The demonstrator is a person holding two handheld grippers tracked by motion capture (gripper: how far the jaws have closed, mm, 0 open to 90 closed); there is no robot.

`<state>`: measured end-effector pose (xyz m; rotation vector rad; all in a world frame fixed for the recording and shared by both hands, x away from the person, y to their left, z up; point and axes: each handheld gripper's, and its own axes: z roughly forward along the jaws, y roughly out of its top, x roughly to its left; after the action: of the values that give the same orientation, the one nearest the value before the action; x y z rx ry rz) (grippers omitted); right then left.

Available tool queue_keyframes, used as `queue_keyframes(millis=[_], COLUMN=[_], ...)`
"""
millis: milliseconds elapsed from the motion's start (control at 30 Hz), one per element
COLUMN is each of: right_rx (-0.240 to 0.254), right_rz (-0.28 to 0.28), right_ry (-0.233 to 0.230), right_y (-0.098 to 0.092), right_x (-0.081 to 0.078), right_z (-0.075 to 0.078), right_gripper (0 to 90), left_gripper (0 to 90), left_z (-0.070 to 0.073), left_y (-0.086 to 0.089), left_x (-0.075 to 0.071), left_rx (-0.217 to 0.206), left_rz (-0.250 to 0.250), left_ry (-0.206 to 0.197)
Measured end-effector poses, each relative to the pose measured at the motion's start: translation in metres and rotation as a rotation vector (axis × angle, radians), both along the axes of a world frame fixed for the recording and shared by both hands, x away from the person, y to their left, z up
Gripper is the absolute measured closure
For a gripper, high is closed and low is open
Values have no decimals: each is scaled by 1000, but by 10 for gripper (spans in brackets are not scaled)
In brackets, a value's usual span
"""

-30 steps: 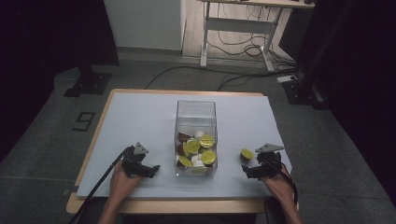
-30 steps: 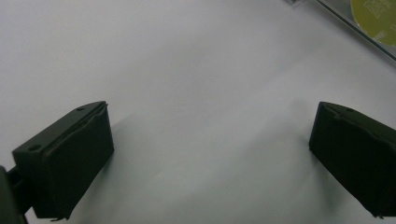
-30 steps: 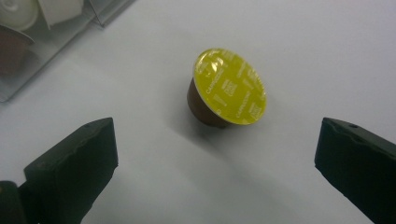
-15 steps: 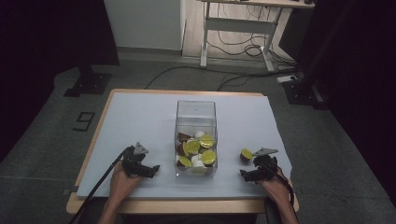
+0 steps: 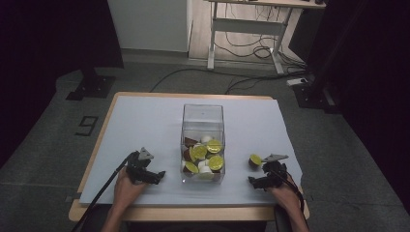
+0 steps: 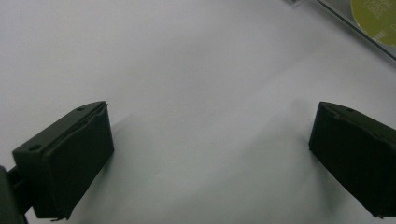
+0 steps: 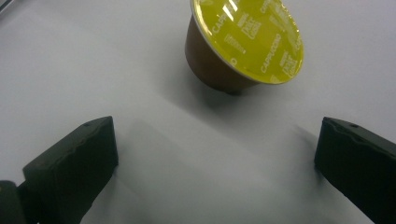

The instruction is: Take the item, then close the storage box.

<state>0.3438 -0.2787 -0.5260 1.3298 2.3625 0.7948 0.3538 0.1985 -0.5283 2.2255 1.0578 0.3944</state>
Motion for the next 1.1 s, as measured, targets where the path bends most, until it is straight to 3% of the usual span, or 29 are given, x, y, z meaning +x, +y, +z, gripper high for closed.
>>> queue_keyframes(millis=[367,700,1100], right_rx=[-4,15,10], right_rz=[2,-5,28], right_ry=[-20,-110,-161], right_y=[-1,-2,6], right_x=[-1,-8,-17], right_z=[4,18,38], right_gripper=[0,0,25], left_gripper=[0,0,0], left_z=[0,0,0], left_y=[0,0,0], left_x=[0,0,0], left_rx=[0,0,0], left_rz=[0,0,0], left_ry=[0,0,0])
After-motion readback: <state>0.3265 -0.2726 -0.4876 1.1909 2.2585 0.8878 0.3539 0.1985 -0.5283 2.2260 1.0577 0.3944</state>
